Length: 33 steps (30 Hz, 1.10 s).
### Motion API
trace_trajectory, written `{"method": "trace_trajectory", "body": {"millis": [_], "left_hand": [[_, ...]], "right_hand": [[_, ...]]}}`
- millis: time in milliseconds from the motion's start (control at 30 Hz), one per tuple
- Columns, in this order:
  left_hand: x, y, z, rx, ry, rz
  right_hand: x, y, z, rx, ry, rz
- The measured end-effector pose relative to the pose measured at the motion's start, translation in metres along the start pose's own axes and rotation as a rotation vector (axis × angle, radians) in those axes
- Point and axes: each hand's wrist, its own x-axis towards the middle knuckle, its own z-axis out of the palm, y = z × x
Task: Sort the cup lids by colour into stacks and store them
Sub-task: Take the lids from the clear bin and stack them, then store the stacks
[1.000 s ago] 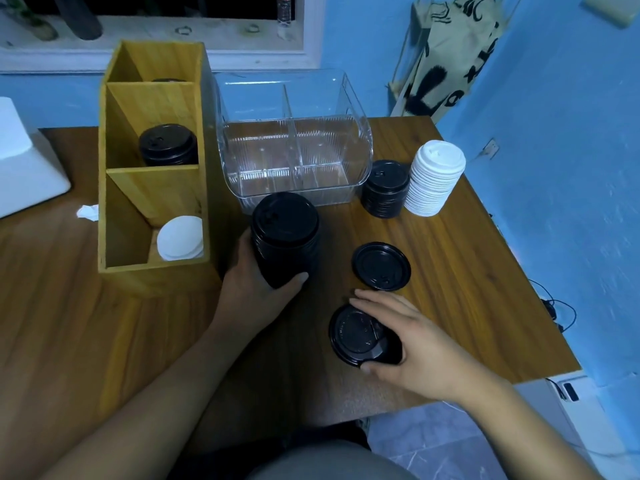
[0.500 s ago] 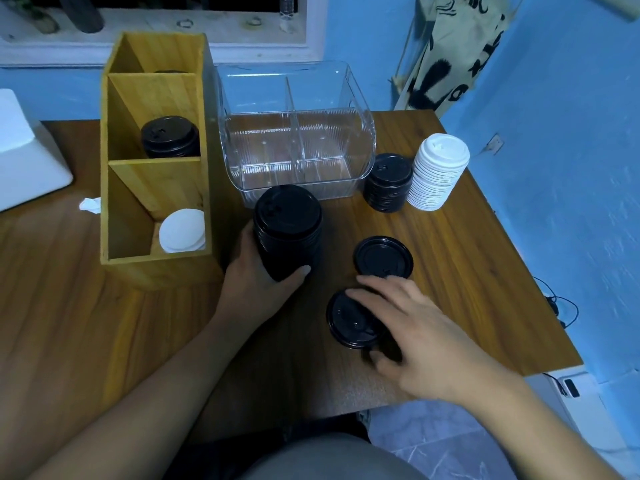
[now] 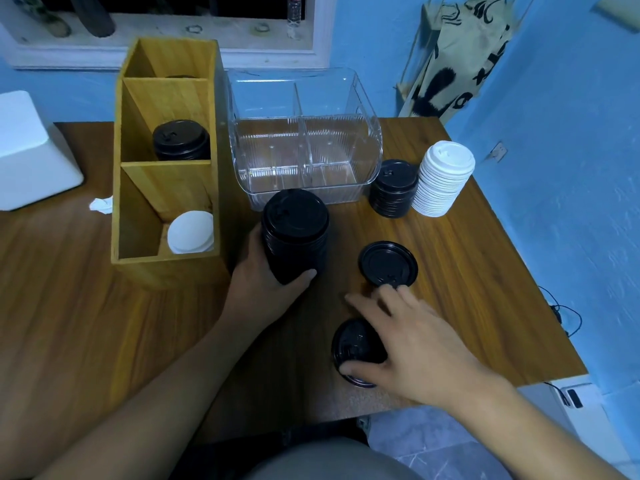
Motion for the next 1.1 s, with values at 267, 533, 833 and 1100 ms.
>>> {"method": "trace_trajectory", "body": {"millis": [267,533,833,1100], "left_hand": [[0.002,-0.003,0.001,-0.009,-0.01,0.002],[0.002,-0.007,0.0,-0.041,-0.036,0.051],[0.001,-0.005,-0.001,-0.085,-0.029,0.067],[0.003,-0.009,-0.001,-0.094,-0.012,0.117]], "right_hand": [[-0.007,0.017,0.031,0.307,0.04,-0.131],[0.024,0.014,-0.039,0.655,0.382,-0.133],[0.122,-0.021,-0.069,0.361,0.365,-0.094],[0.135,-0.028,-0.051,0.384,0.326,-0.113]]}}
